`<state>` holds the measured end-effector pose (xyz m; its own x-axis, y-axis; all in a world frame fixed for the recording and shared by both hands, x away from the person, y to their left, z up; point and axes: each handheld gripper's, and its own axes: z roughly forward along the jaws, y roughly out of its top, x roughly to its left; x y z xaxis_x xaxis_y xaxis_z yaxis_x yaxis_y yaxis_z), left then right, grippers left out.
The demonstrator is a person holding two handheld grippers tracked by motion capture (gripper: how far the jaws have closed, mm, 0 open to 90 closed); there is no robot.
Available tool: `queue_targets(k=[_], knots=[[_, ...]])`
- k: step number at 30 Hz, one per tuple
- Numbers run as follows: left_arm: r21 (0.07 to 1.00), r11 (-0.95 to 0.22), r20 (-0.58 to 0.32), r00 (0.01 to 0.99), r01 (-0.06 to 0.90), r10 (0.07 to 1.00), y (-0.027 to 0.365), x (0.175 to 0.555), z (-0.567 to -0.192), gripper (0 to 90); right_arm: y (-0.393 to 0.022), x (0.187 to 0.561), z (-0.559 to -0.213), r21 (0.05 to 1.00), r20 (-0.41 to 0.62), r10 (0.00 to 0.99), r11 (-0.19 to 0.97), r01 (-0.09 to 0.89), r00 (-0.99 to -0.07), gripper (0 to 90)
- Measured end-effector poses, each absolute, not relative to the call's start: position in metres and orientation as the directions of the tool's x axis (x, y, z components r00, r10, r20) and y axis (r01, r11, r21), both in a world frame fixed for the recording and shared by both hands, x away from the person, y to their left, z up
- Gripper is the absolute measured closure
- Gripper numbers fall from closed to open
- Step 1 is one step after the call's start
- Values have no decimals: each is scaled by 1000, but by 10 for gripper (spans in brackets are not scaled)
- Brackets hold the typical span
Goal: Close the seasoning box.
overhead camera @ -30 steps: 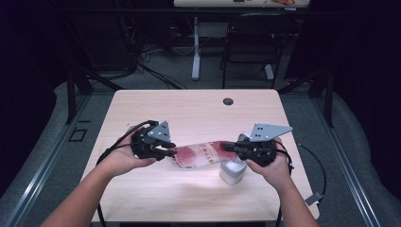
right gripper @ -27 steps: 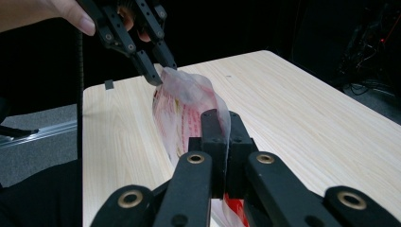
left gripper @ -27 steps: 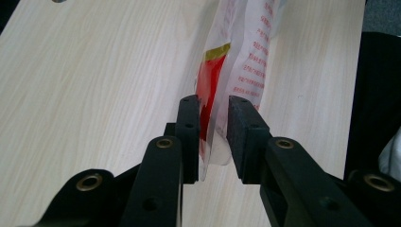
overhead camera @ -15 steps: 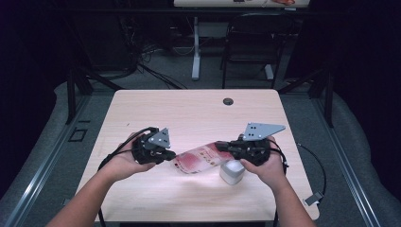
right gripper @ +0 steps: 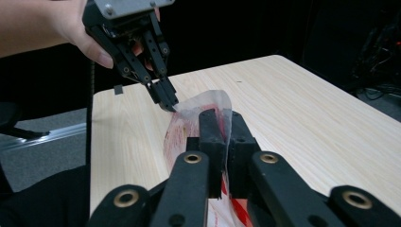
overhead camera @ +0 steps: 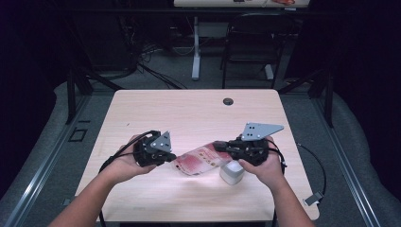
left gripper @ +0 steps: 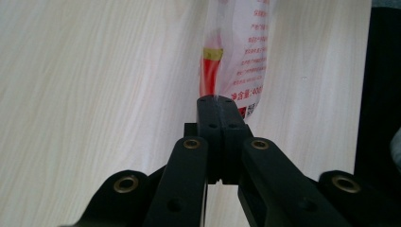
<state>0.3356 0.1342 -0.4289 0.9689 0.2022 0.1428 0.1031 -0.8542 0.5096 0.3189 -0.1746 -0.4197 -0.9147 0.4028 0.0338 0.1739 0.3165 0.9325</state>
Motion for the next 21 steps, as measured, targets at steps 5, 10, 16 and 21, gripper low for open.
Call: queue_targets(k=[5, 10, 16, 21], knots=[[504, -857, 142, 968, 111, 209, 132, 336, -432, 900, -179, 320, -427, 924, 57, 414, 322, 205, -909, 819], [504, -857, 139, 969, 109, 205, 129, 335, -439, 900, -188, 320, -440, 925, 101, 393, 302, 232, -914, 900], [505, -856, 134, 969, 112, 205, 131, 335, -442, 900, -184, 317, -437, 920, 72, 397, 328, 215, -915, 900], [512, -850, 135, 966, 123, 221, 135, 335, -446, 900, -176, 317, -432, 915, 46, 394, 353, 198, -918, 900]])
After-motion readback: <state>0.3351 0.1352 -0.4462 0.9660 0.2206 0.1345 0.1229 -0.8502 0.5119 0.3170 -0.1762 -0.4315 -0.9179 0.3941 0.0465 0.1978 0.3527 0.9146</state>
